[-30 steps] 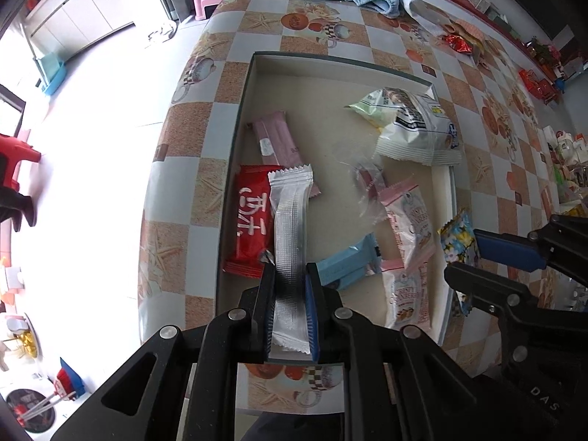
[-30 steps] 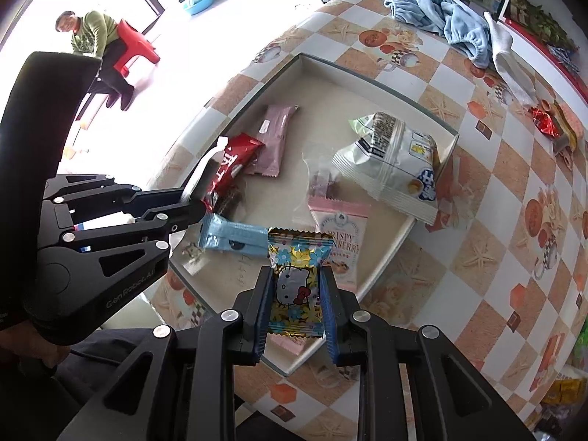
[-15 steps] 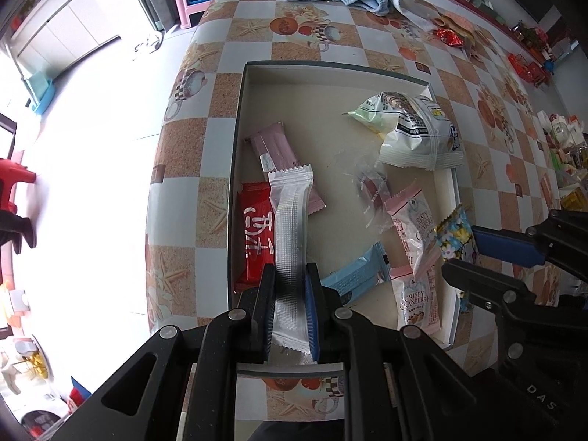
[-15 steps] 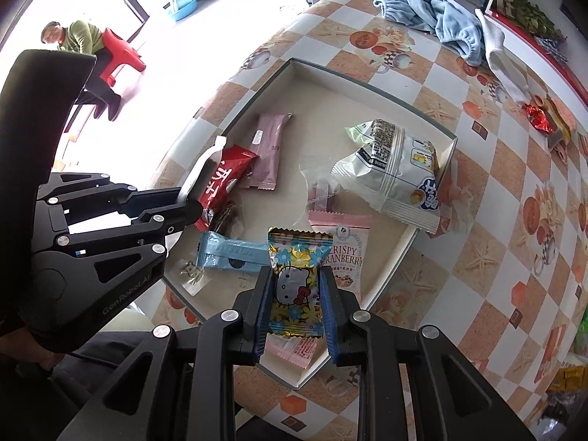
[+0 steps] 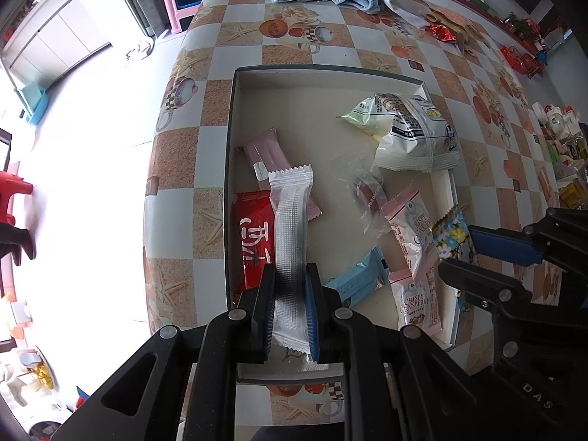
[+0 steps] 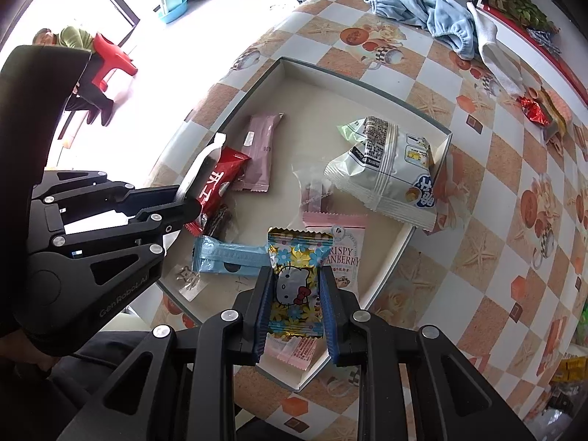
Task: Organize snacks
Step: 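Hold the white stick wrapper and Hello Kitty candy above the tray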
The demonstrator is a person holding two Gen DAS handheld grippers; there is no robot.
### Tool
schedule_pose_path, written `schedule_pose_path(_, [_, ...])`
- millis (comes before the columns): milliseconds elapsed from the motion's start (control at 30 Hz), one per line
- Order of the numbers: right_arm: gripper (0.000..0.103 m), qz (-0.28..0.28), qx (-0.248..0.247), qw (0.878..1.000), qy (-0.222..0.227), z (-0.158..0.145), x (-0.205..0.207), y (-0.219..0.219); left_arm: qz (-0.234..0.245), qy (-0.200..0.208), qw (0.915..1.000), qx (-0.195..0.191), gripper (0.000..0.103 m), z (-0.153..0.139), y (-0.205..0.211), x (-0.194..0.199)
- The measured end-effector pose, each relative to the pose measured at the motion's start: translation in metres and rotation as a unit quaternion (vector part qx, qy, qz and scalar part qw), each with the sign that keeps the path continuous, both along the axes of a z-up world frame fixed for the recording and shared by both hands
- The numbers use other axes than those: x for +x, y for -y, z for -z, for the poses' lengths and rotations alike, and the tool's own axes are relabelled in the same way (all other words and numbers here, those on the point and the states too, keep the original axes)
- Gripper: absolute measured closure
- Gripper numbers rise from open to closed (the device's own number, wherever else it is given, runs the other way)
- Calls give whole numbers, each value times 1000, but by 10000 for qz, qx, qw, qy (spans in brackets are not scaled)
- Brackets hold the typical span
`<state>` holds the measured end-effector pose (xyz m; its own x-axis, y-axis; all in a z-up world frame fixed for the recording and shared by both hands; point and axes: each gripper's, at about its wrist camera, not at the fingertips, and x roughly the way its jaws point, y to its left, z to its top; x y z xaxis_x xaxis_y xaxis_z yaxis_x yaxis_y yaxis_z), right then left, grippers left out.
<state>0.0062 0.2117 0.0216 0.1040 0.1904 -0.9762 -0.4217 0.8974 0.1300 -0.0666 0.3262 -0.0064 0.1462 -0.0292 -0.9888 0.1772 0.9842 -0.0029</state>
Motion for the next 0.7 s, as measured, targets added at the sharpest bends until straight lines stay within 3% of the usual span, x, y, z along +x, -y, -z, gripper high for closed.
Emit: schedule_pose_path(700, [77, 38, -6, 10000, -13, 0, 10, 2, 14, -23, 10000, -15, 87, 1, 3, 8])
